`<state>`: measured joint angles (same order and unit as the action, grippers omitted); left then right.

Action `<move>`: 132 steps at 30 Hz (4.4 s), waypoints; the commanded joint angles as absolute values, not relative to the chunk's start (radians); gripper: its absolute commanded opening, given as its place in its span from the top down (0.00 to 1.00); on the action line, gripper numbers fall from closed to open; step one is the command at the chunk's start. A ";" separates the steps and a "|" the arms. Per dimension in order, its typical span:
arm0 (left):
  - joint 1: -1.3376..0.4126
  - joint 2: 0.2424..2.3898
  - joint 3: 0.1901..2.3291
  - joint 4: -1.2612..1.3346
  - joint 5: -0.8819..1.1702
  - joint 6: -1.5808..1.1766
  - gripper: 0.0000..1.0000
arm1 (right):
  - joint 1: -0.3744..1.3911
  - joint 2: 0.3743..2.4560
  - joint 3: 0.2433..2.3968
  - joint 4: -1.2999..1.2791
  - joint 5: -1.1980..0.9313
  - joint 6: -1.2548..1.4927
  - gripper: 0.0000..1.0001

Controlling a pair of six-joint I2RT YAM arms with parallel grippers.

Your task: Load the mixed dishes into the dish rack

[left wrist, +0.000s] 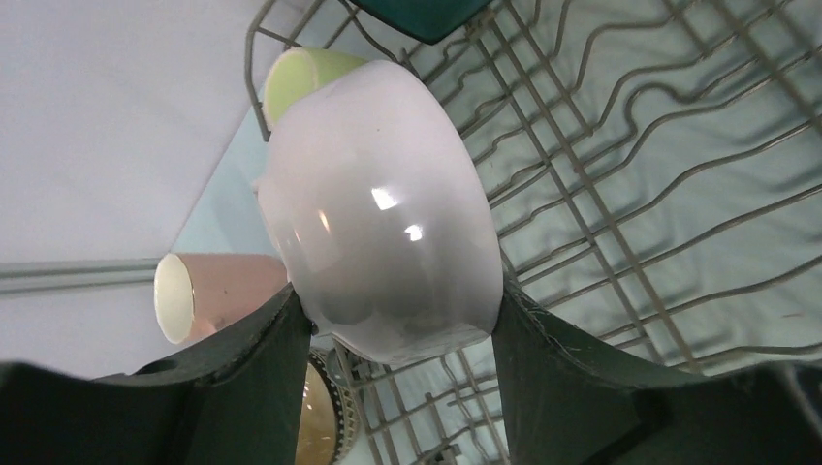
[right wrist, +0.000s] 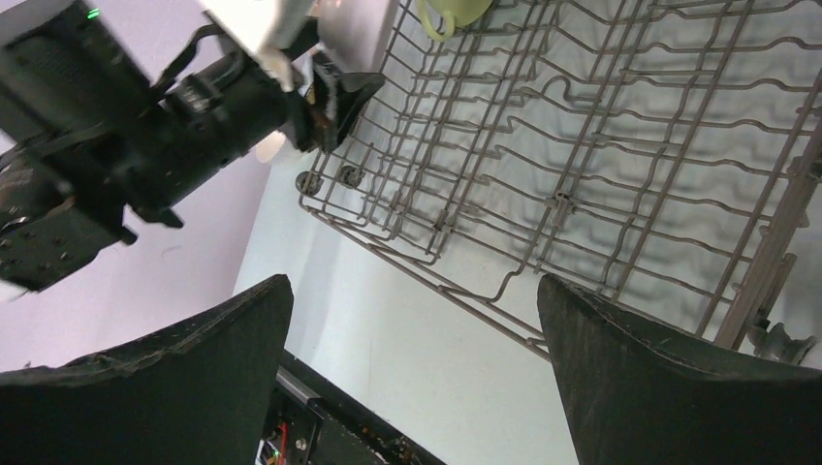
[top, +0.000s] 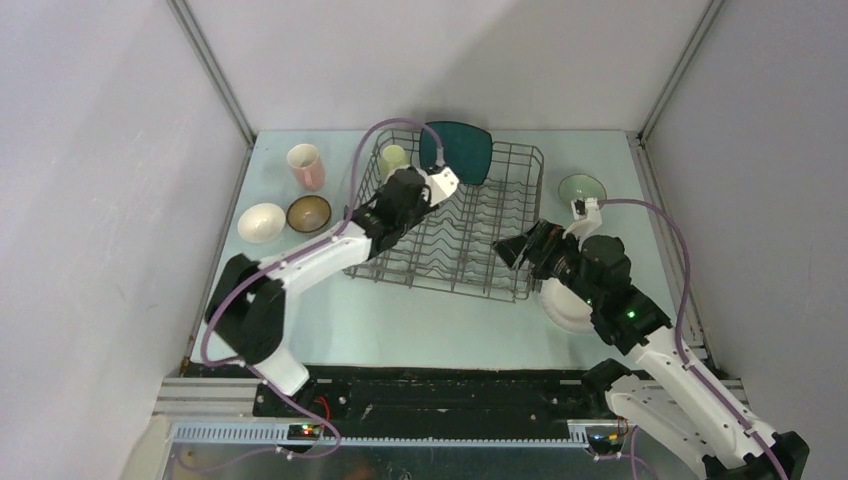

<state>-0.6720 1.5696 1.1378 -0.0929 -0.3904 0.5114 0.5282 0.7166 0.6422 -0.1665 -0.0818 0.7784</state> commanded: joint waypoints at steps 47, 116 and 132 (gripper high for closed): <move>-0.547 2.012 1.399 -0.398 -0.416 0.679 0.01 | 0.472 0.755 0.657 -0.104 -0.114 0.756 0.01; 0.063 2.061 1.705 -0.412 -0.153 -0.374 0.30 | 0.456 0.732 0.650 -0.089 -0.134 0.693 0.00; 0.063 2.133 1.808 -0.468 -0.173 -0.387 0.99 | 0.438 0.742 0.650 -0.080 -0.158 0.695 0.00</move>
<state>0.0586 2.1899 1.8397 -0.5053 -0.1505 -0.3904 0.4473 0.7395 0.6422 -0.1249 -0.1471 0.6994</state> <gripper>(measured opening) 0.158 0.993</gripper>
